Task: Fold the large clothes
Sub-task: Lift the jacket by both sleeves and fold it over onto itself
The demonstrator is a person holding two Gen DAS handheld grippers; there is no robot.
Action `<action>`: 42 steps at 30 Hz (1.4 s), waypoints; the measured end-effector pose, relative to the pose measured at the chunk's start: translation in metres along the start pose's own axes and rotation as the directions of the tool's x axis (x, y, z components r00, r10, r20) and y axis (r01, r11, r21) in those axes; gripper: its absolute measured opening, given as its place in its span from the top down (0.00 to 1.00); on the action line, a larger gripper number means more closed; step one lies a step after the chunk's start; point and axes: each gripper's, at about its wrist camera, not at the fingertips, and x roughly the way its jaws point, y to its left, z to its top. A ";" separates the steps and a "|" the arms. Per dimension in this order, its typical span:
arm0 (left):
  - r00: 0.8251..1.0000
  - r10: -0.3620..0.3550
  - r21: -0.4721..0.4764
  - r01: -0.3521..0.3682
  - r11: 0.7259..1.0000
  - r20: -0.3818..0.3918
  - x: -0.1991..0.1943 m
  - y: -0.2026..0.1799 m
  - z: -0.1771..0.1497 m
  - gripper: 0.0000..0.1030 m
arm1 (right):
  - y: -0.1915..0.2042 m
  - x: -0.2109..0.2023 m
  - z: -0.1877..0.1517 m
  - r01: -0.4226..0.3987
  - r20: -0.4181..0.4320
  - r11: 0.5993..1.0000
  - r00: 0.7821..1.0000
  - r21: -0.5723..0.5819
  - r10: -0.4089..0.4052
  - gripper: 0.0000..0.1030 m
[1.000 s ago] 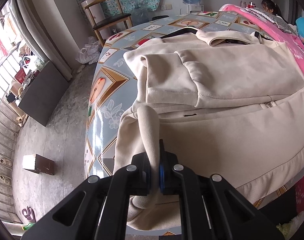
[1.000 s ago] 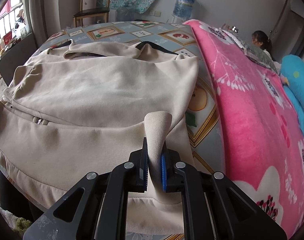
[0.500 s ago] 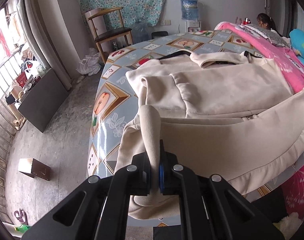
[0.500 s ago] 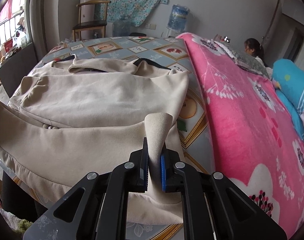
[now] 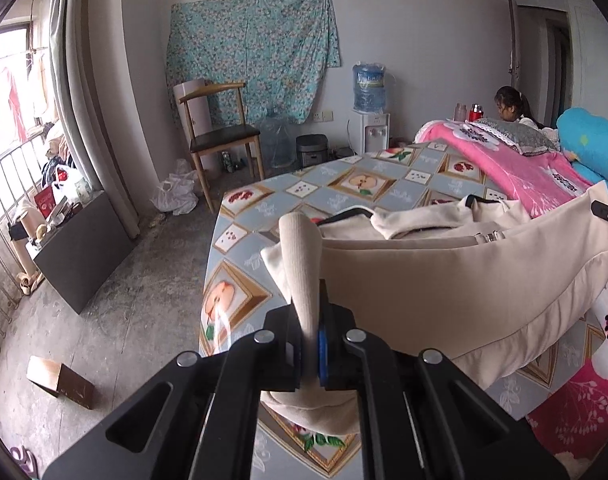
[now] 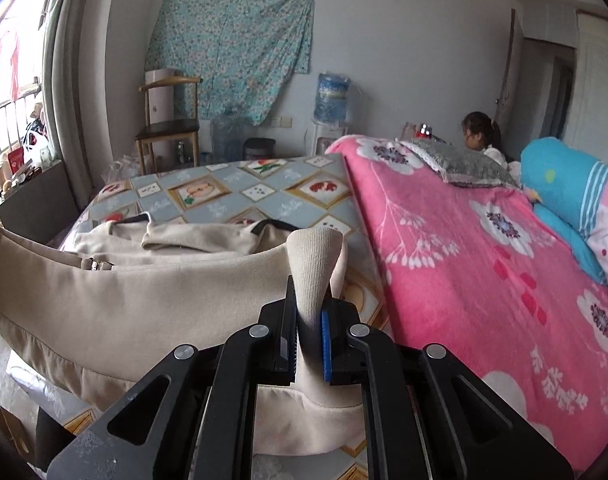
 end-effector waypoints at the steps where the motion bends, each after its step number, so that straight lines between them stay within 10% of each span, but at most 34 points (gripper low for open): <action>1: 1.000 0.005 0.013 -0.005 1.000 0.013 0.005 0.000 0.010 0.94 | -0.001 0.005 0.007 -0.003 0.012 1.000 1.000 0.000 0.003 0.91; 12: 0.999 0.028 0.068 -0.029 0.997 0.019 0.118 0.007 0.100 0.94 | -0.001 0.126 0.080 -0.045 0.011 0.999 0.999 -0.006 0.045 0.92; 23: 0.954 0.018 0.052 -0.003 0.999 -0.301 0.286 0.007 0.084 0.94 | 0.007 0.274 0.047 -0.101 -0.269 0.995 0.957 0.023 0.103 0.92; 28: 0.960 -0.014 0.000 0.015 1.000 -0.280 0.281 0.015 0.084 0.94 | 0.006 0.274 0.055 -0.123 -0.250 0.992 0.960 0.035 0.128 0.92; 33: 0.923 -0.088 -0.109 0.050 0.993 -0.375 0.309 0.031 0.077 0.79 | 0.005 0.305 0.050 -0.123 -0.343 0.991 0.930 0.044 0.131 0.83; 38: 0.960 -0.120 -0.303 0.039 0.952 -0.254 0.268 0.082 0.085 0.71 | -0.026 0.257 0.066 -0.131 -0.255 0.980 0.953 0.150 0.166 0.66; 42: 0.972 -0.172 -0.282 0.122 0.952 -0.159 0.199 0.088 0.079 0.67 | -0.039 0.188 0.055 -0.200 -0.197 0.965 0.952 0.172 0.233 0.55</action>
